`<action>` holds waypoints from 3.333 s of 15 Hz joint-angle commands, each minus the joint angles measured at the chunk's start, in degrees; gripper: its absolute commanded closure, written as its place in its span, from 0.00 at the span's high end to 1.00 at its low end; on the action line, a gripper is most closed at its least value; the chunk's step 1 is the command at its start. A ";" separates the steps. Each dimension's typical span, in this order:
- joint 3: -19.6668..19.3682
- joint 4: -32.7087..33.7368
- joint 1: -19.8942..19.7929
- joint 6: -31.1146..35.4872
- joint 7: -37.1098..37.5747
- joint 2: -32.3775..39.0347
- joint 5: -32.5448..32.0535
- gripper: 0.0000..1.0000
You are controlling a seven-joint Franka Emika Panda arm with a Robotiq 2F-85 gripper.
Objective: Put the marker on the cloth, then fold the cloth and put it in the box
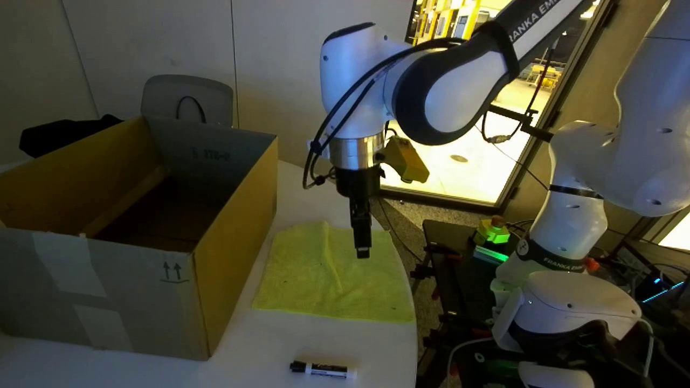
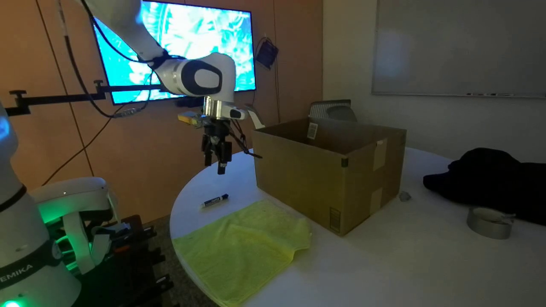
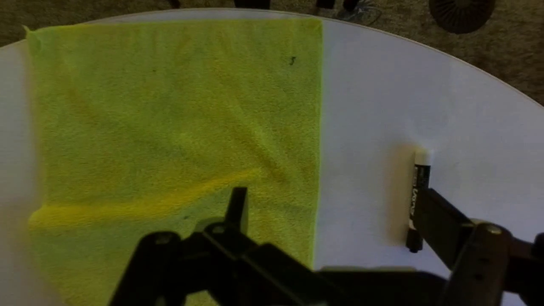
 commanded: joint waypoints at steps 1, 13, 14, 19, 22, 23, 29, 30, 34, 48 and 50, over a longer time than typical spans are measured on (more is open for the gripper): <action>2.05 -0.14 2.09 6.37 3.15 3.85 3.11 1.00; 4.09 2.94 10.16 26.68 12.35 21.67 2.31 1.00; 4.01 3.64 10.57 27.07 11.79 22.95 2.05 1.00; 1.08 8.34 14.23 28.45 12.24 28.40 -3.32 1.00; -1.36 10.71 16.63 29.13 13.13 31.17 -6.60 1.00; -2.24 11.13 17.36 29.43 13.56 31.80 -7.39 1.00; -4.60 12.60 19.00 29.02 14.19 34.31 -8.09 0.79; -4.75 12.69 19.09 28.66 14.18 34.04 -8.23 0.69; -4.94 12.75 18.91 27.31 13.89 32.61 -8.41 0.34; -6.30 8.89 13.76 14.60 10.45 22.18 -13.41 0.14; -7.99 7.80 11.52 14.00 11.03 20.72 -15.09 0.14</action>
